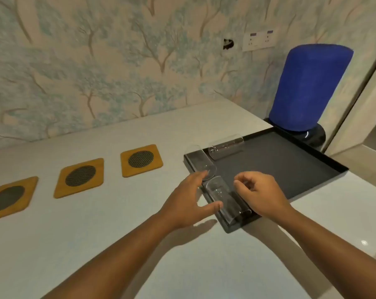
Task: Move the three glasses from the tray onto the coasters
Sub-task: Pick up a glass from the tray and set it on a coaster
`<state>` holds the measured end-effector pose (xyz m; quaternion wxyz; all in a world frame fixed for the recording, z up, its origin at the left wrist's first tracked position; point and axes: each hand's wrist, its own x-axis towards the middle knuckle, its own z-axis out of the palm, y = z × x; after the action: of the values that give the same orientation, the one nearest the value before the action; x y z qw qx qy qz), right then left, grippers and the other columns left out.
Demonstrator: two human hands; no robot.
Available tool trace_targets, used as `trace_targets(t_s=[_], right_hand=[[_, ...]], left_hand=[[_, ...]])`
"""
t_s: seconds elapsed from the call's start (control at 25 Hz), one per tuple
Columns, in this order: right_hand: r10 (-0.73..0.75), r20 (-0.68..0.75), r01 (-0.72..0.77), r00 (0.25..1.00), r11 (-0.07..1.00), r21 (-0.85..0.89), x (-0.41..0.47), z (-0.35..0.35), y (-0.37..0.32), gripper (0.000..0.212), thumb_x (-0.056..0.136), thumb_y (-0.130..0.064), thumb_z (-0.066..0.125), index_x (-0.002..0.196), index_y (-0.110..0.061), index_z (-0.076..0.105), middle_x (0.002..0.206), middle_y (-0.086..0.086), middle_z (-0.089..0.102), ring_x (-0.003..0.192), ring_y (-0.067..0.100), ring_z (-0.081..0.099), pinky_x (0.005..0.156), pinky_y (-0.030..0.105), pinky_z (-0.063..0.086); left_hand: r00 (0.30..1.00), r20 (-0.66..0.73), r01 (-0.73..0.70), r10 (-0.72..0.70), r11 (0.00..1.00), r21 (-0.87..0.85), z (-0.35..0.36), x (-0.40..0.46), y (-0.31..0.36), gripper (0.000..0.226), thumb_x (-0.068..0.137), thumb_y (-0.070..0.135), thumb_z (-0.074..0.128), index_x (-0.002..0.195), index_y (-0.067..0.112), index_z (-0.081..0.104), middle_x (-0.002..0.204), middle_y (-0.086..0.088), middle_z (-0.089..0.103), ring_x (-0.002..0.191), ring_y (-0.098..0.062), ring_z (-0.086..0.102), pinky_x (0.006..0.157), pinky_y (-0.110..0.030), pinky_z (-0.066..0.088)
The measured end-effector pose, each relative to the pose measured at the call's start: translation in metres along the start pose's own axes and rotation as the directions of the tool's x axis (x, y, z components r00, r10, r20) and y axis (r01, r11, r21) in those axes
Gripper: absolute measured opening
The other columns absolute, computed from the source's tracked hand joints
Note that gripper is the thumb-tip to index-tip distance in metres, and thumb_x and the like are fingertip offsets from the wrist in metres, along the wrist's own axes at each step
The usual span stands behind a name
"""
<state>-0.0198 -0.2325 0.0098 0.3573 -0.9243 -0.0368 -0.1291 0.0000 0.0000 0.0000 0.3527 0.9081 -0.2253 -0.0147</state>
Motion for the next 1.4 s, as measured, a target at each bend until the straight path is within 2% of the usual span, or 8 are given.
trace_targets(t_s=[0.2, 0.48, 0.6, 0.84, 0.96, 1.04, 1.2, 1.4], right_hand=[[0.189, 0.095, -0.201, 0.977, 0.969, 0.145, -0.013, 0.013, 0.024, 0.018, 0.099, -0.033, 0.058, 0.109, -0.025, 0.071, 0.097, -0.01, 0.073, 0.089, 0.011, 0.069, 0.079, 0.034, 0.057], [0.128, 0.182, -0.15, 0.975, 0.982, 0.112, -0.015, 0.007, 0.02, 0.026, 0.101, -0.033, 0.052, 0.078, -0.034, 0.063, 0.073, -0.011, 0.065, 0.07, 0.012, 0.062, 0.065, 0.035, 0.051], [0.119, 0.204, -0.146, 0.972, 0.982, 0.123, -0.015, 0.006, 0.02, 0.028, 0.101, -0.043, 0.052, 0.08, -0.034, 0.067, 0.074, -0.012, 0.068, 0.072, 0.011, 0.064, 0.064, 0.031, 0.049], [0.108, 0.346, -0.201, 0.932, 0.948, 0.247, -0.015, 0.007, 0.014, 0.058, 0.074, -0.088, 0.05, 0.095, -0.039, 0.072, 0.088, -0.011, 0.076, 0.083, 0.013, 0.073, 0.076, 0.042, 0.061], [0.062, 0.417, -0.237, 0.907, 0.893, 0.382, -0.015, 0.006, 0.008, 0.04, 0.063, -0.085, 0.067, 0.094, -0.059, 0.068, 0.094, -0.018, 0.076, 0.087, 0.007, 0.074, 0.073, 0.028, 0.059], [0.048, 0.426, -0.266, 0.903, 0.842, 0.469, -0.012, 0.003, 0.007, 0.042, 0.06, -0.074, 0.08, 0.094, -0.05, 0.072, 0.09, -0.009, 0.077, 0.083, 0.01, 0.075, 0.07, 0.023, 0.058], [0.1, 0.408, -0.315, 0.908, 0.803, 0.505, -0.005, 0.004, 0.006, 0.06, 0.061, -0.052, 0.089, 0.104, -0.015, 0.07, 0.08, 0.005, 0.068, 0.074, 0.021, 0.066, 0.077, 0.039, 0.058], [0.122, 0.367, -0.313, 0.922, 0.793, 0.523, -0.005, 0.003, 0.0, 0.06, 0.061, -0.051, 0.085, 0.106, -0.015, 0.069, 0.091, 0.007, 0.077, 0.087, 0.027, 0.075, 0.077, 0.037, 0.059]], left_hand=[[0.983, 0.155, 0.1, -0.098, 0.995, -0.009, 0.021, 0.004, 0.0, 0.133, 0.053, 0.089, 0.071, 0.153, 0.051, -0.007, 0.167, 0.018, -0.001, 0.153, -0.017, 0.011, 0.118, -0.044, 0.025], [0.989, 0.103, 0.106, -0.107, 0.994, 0.013, 0.038, 0.003, 0.004, 0.138, 0.056, 0.077, 0.079, 0.155, 0.046, -0.012, 0.169, 0.011, 0.001, 0.153, -0.025, 0.01, 0.117, -0.049, 0.023], [0.994, 0.062, 0.091, -0.089, 0.995, -0.027, 0.04, 0.001, 0.008, 0.135, 0.059, 0.07, 0.083, 0.155, 0.047, -0.01, 0.168, 0.012, 0.004, 0.152, -0.023, 0.014, 0.119, -0.05, 0.026], [0.995, -0.05, -0.092, 0.091, 0.996, -0.008, 0.041, -0.008, 0.01, 0.127, 0.063, 0.069, 0.079, 0.149, 0.056, -0.015, 0.155, 0.04, -0.009, 0.143, 0.011, -0.003, 0.116, -0.031, 0.014], [0.983, -0.092, -0.155, 0.16, 0.986, 0.062, 0.041, -0.01, 0.011, 0.127, 0.067, 0.065, 0.079, 0.151, 0.052, -0.015, 0.153, 0.042, -0.018, 0.14, 0.016, -0.012, 0.113, -0.025, 0.004], [0.972, -0.109, -0.2, 0.208, 0.976, 0.08, 0.041, -0.01, 0.012, 0.126, 0.069, 0.06, 0.081, 0.152, 0.05, -0.013, 0.154, 0.041, -0.018, 0.143, 0.013, -0.011, 0.113, -0.024, 0.004], [0.957, -0.112, -0.259, 0.266, 0.963, 0.078, 0.035, -0.007, 0.007, 0.122, 0.071, 0.063, 0.078, 0.155, 0.047, -0.01, 0.162, 0.03, -0.012, 0.15, 0.0, -0.003, 0.117, -0.037, 0.012], [0.977, -0.178, -0.097, 0.115, 0.99, 0.104, 0.023, -0.018, -0.019, 0.109, 0.076, 0.075, 0.066, 0.154, 0.052, -0.006, 0.16, 0.036, -0.013, 0.145, 0.011, -0.005, 0.111, -0.026, 0.009]])
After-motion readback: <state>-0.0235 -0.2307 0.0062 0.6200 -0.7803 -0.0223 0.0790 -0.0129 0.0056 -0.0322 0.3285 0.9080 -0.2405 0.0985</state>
